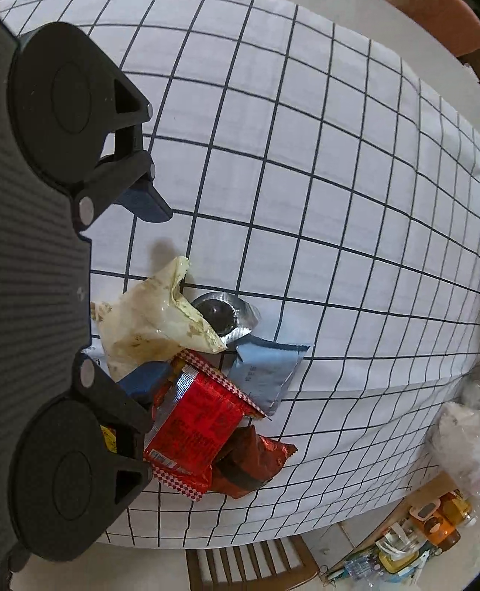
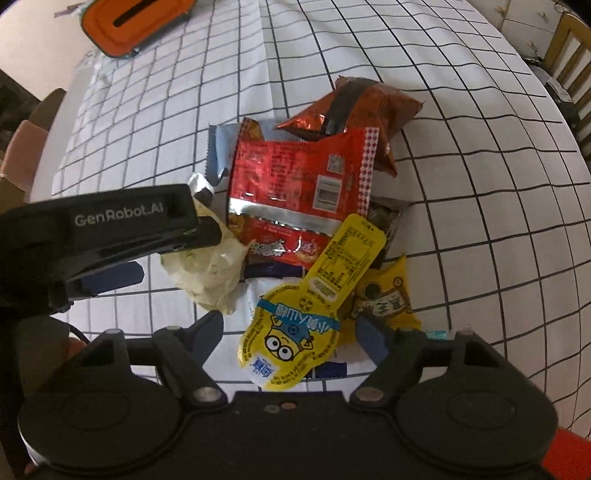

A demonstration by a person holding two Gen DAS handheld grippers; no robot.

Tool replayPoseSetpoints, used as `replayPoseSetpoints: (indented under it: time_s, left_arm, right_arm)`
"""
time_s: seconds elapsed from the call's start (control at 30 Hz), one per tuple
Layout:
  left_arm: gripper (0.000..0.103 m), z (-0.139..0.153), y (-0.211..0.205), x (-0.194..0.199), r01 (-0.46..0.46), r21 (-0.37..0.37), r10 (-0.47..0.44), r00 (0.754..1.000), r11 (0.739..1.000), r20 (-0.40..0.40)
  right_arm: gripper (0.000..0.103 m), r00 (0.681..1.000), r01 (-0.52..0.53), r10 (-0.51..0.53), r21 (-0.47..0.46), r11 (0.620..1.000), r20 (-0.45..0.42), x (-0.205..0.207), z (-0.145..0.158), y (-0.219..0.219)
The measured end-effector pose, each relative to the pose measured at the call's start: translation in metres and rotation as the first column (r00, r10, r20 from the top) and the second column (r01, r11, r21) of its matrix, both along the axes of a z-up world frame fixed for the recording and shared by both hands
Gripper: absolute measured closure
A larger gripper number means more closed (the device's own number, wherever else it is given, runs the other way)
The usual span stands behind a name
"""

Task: Organize snacks
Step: 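Grasp the yellow minion jelly cup with the right tool while the left grasps the cream wrapper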

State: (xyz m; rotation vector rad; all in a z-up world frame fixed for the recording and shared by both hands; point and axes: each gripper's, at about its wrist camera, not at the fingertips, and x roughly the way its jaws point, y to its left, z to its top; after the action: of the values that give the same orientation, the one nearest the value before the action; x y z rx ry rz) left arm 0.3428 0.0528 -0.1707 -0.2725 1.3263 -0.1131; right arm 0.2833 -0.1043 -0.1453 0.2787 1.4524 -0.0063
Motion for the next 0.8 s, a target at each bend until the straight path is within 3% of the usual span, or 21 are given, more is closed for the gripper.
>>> replayPoseSetpoints:
  time_s: [0.1, 0.43, 0.8]
  left_arm:
    - [0.024, -0.006, 0.002, 0.002, -0.015, -0.028, 0.015, 1.000, 0.999, -0.015]
    - [0.070, -0.009, 0.009, -0.004, -0.030, -0.091, 0.028, 0.999, 0.995, -0.024]
    - [0.075, 0.003, 0.021, -0.019, -0.047, -0.068, 0.047, 0.999, 0.997, -0.006]
  right_arm:
    - [0.029, 1.000, 0.027, -0.027, -0.004, 1.000, -0.012, 0.001, -0.005, 0.002]
    - [0.051, 1.000, 0.018, -0.018, -0.030, 0.999, -0.004, -0.001, -0.009, 0.005]
    - [0.055, 0.999, 0.004, -0.004, -0.003, 1.000, 0.050, -0.009, 0.010, -0.006]
